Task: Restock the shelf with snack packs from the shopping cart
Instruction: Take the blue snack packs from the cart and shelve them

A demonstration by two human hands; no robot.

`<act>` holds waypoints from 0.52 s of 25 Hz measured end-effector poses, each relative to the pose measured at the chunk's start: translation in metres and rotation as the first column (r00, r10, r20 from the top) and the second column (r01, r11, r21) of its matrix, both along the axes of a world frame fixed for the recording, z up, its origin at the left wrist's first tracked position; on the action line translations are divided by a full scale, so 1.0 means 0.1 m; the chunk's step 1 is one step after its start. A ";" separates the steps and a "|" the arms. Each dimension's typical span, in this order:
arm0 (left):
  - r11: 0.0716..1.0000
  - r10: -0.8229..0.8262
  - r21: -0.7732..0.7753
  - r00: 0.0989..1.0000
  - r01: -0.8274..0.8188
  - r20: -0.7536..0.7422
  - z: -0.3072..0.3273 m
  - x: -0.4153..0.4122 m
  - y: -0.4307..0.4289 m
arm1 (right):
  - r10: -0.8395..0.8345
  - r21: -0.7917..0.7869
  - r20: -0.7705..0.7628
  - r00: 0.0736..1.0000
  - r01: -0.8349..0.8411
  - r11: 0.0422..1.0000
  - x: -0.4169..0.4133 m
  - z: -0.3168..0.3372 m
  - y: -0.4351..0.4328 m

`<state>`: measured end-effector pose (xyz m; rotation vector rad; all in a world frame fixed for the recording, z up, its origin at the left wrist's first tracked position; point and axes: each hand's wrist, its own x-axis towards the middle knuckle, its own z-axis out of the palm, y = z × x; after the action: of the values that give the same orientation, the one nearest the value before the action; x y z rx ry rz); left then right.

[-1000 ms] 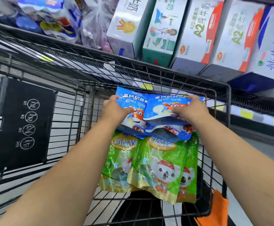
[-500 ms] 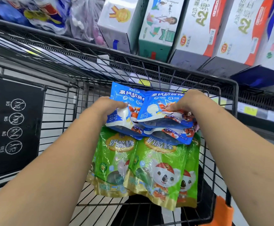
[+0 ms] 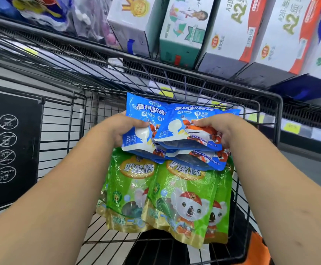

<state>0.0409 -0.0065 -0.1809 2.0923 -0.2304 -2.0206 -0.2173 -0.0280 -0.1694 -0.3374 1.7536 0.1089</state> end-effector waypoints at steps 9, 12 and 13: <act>0.999 0.013 -0.032 0.999 -0.011 0.044 -0.06 -0.02 0.13 | -0.198 0.104 0.137 0.971 0.185 0.977 0.01 0.06 0.06; 0.997 0.043 -0.065 0.999 -0.041 0.026 0.04 -0.02 0.23 | -0.274 -0.002 0.187 0.943 0.279 0.960 -0.02 0.11 0.18; 0.995 0.060 -0.079 0.998 -0.058 0.022 0.09 0.00 0.27 | -0.302 -0.050 0.213 0.929 0.319 0.946 -0.03 0.16 0.23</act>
<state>0.0404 0.0210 -0.1720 2.0530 -0.2452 -1.9220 -0.2201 -0.0048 -0.1534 -0.1217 1.5894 -0.2223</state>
